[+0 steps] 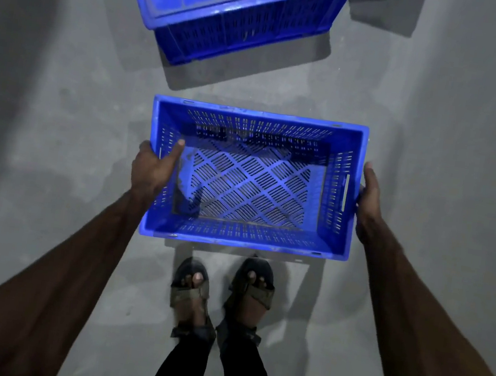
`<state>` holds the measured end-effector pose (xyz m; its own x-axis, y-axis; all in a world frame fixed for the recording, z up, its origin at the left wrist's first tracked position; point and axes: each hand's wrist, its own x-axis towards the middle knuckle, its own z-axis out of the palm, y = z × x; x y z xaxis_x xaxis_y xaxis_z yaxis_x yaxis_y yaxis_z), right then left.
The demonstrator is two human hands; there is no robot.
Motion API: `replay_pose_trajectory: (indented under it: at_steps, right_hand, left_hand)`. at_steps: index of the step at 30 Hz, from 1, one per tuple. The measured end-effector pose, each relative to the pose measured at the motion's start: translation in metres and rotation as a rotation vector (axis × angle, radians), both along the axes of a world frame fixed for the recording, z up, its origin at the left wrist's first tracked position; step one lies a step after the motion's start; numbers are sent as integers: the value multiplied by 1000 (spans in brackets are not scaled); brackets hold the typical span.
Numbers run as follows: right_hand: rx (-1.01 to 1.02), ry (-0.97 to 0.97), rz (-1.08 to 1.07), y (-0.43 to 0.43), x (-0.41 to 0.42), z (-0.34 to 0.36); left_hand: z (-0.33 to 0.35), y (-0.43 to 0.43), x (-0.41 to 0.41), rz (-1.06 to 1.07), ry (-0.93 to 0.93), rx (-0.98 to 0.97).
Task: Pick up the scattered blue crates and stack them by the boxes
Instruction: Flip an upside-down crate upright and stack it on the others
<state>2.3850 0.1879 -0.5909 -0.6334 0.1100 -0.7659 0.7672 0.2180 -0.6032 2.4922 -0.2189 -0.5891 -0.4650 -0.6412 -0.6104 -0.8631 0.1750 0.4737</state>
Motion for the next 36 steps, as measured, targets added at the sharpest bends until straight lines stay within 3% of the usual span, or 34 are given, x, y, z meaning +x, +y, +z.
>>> replay_pose_trajectory:
  at_steps: [5,12,22,28,36]
  right_hand:
    - [33,104,-43,15,-10,-48]
    - [145,261,31,8,-4,-70]
    - [240,363,125,6,7,-65]
    - [380,362,192,13,50,-7]
    - [309,281,168,26,97,165]
  left_hand:
    - [-36,-12,0,201,201,100]
    - [-67,-26,15,91,320,219]
    - [-74,-31,21,30,347,134]
    - [-15,-33,56,15,270,117]
    - [167,-22,101,-48,304,151]
